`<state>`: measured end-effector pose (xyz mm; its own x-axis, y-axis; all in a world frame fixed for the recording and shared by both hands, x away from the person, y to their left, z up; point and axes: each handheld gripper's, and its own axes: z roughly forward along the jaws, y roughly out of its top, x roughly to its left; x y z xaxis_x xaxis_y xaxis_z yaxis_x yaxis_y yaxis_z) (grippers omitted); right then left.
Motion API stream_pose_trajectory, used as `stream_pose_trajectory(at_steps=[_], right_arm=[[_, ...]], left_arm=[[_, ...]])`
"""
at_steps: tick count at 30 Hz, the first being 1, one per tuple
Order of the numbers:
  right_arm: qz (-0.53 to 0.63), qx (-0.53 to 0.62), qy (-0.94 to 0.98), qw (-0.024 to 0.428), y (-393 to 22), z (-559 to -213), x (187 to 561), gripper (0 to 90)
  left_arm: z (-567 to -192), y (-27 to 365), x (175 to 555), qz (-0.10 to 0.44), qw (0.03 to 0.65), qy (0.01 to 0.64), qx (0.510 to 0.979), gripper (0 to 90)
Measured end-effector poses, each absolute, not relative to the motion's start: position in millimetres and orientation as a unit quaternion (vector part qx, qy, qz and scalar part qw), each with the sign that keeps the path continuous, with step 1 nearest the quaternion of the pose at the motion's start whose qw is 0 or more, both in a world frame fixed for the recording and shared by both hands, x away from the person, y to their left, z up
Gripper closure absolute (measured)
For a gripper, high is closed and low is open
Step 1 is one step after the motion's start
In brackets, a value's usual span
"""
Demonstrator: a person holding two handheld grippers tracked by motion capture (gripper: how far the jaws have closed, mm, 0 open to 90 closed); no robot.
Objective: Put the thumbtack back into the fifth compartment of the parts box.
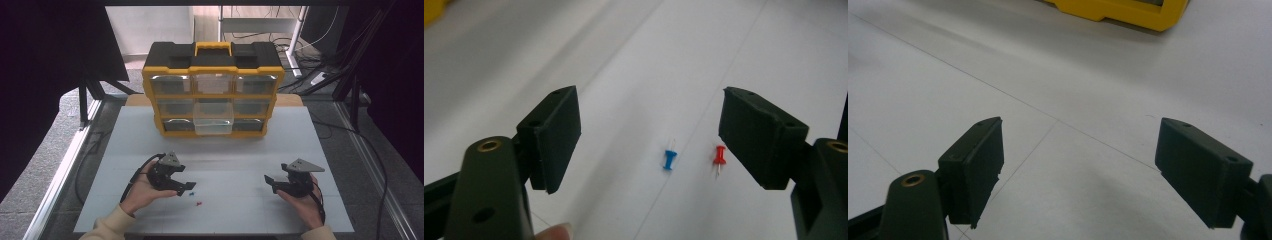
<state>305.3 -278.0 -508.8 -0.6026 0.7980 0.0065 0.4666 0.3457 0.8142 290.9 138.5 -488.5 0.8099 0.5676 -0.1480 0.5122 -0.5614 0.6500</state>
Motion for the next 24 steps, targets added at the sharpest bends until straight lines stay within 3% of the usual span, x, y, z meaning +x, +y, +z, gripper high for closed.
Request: stream_pose_trajectory(at_steps=[24], right_arm=[[0.408,0.399,0.796,0.201,-277.4,-509.7,306.0,20.2]], left_arm=[[-516.1,123.3,289.6,0.031,0.303,0.291,0.907,25.7]])
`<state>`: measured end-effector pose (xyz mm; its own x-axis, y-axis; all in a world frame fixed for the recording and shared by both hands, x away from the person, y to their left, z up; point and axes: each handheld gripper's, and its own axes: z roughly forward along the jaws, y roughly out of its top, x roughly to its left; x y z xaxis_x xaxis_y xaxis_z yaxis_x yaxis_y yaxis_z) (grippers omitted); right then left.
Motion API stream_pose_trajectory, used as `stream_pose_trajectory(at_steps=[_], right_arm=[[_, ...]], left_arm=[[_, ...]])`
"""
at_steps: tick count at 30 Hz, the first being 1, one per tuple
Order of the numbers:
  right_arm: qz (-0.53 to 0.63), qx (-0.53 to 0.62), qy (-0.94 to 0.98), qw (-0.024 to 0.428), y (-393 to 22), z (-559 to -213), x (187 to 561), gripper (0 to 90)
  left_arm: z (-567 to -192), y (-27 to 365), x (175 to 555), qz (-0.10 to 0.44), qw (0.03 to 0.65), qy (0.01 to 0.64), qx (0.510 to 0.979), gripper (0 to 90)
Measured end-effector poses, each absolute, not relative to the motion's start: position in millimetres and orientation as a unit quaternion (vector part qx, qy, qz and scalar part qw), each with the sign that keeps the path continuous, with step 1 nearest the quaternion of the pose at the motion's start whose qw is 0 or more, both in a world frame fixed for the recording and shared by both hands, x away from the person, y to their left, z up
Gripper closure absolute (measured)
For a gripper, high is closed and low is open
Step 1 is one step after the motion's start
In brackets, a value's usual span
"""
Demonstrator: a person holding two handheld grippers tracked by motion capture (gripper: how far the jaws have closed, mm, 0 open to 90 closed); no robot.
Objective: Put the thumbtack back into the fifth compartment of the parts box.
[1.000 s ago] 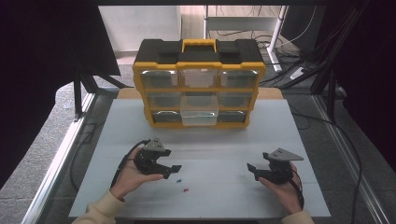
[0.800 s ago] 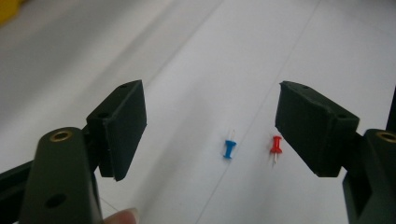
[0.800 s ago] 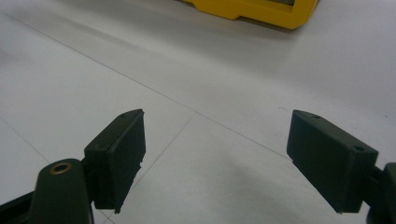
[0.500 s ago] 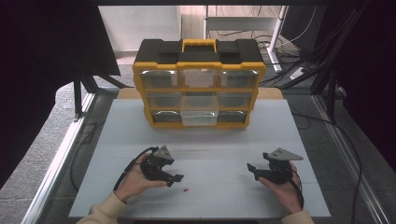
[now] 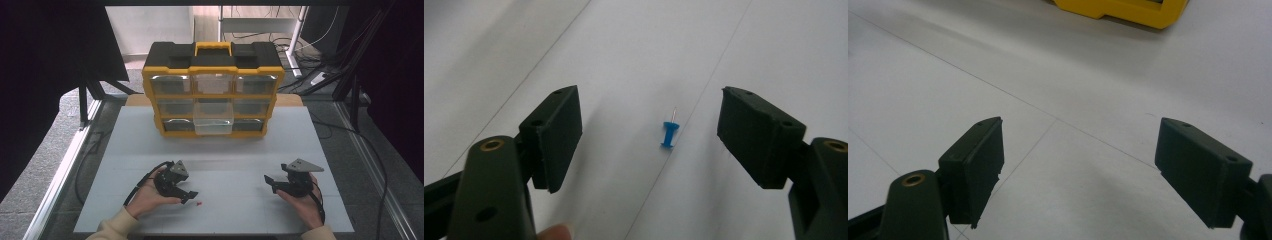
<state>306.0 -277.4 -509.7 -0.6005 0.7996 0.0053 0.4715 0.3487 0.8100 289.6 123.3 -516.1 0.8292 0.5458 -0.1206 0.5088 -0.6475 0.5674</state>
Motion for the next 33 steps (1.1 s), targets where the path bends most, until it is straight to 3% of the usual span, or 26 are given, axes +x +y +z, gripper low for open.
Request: stream_pose_trajectory(at_steps=[6,13,25,33], right_arm=[[0.408,0.399,0.796,0.202,-278.1,-509.5,305.9,20.2],[0.411,0.397,0.795,0.204,-278.0,-508.8,305.3,20.5],[0.414,0.395,0.793,0.209,-278.1,-508.0,304.5,20.9],[0.414,0.395,0.793,0.208,-278.4,-507.9,304.3,20.9]], left_arm=[[-520.8,118.8,288.6,0.043,0.291,0.289,0.911,30.7],[-523.7,108.2,287.2,0.058,0.266,0.264,0.925,43.3],[-521.4,106.5,281.8,0.041,0.264,0.245,0.932,80.4],[-522.1,110.4,283.3,0.032,0.274,0.250,0.928,82.4]])
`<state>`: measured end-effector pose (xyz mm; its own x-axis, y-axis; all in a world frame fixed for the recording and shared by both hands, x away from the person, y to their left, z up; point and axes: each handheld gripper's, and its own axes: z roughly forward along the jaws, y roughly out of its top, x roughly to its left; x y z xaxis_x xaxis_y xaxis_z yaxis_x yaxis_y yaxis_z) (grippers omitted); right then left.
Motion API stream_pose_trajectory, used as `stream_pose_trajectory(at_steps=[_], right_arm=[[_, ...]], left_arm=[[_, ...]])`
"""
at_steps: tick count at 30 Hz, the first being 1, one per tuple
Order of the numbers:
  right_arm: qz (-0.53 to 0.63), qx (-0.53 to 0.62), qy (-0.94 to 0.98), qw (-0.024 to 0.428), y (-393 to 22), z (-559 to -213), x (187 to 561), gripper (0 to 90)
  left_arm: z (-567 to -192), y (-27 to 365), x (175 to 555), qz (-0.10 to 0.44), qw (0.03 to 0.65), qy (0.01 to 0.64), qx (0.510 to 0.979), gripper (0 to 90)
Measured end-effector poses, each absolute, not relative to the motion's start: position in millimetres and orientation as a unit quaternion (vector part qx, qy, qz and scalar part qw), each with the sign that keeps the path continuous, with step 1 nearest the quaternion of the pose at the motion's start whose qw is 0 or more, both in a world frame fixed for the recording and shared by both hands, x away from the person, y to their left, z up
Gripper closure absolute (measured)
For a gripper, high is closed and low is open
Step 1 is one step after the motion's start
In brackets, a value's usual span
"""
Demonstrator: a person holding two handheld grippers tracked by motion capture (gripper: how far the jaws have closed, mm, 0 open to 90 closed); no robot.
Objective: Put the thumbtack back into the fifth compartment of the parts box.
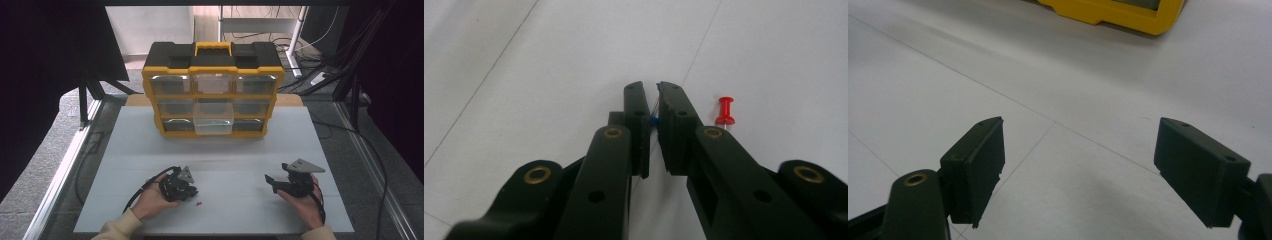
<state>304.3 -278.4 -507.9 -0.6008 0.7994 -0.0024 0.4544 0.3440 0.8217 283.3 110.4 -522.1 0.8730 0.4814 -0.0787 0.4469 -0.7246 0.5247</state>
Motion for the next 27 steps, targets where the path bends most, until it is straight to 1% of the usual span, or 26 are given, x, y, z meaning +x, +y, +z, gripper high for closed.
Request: stream_pose_trajectory(at_steps=[4,14,20,27], right_arm=[[0.414,0.395,0.793,0.208,-278.7,-507.8,304.5,20.9],[0.414,0.396,0.793,0.208,-278.9,-508.0,304.7,20.8],[0.414,0.397,0.792,0.209,-278.9,-507.8,304.7,20.8],[0.415,0.397,0.792,0.208,-279.1,-507.7,304.8,20.9]], left_arm=[[-519.4,115.5,283.9,0.035,0.291,0.256,0.921,82.4],[-504.8,136.9,285.6,0.034,0.380,0.289,0.878,82.4],[-494.2,147.4,285.5,0.053,0.414,0.304,0.856,82.4],[-483.5,155.5,287.0,0.053,0.444,0.319,0.836,82.4]])
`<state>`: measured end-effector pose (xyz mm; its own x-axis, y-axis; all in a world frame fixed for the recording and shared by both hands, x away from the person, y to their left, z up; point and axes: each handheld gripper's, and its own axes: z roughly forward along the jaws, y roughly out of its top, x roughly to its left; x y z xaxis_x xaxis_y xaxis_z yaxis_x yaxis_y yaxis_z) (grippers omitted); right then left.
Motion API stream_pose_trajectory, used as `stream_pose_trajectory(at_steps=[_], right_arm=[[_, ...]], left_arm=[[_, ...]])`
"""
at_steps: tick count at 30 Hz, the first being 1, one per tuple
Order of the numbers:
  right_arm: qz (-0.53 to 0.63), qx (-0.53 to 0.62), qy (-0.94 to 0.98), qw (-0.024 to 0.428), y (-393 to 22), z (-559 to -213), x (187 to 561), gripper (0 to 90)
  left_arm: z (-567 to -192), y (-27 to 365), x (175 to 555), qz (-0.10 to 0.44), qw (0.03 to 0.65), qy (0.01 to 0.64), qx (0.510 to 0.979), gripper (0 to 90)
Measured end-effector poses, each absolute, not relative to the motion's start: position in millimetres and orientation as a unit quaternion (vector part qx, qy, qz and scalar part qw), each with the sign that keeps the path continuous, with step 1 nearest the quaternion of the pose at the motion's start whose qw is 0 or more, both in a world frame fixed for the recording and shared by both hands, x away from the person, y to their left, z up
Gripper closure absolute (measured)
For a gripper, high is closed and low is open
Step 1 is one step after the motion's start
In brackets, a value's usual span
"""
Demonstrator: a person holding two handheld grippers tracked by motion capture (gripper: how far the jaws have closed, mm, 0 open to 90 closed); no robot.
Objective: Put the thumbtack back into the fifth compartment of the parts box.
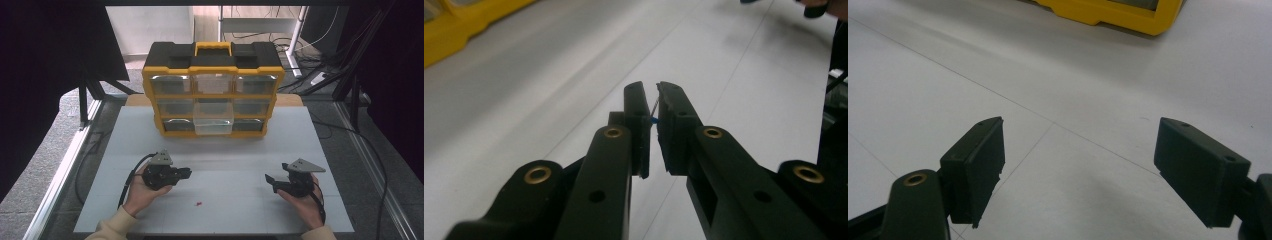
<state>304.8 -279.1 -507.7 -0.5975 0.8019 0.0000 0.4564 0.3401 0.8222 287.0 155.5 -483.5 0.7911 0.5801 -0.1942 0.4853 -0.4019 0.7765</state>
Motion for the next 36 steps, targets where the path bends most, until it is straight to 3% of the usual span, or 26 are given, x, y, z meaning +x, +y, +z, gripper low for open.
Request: stream_pose_trajectory(at_steps=[36], right_arm=[[0.417,0.400,0.789,0.208,-281.2,-506.9,304.2,20.7]], left_arm=[[-418.2,163.8,307.8,0.103,0.526,0.336,0.774,82.4]])
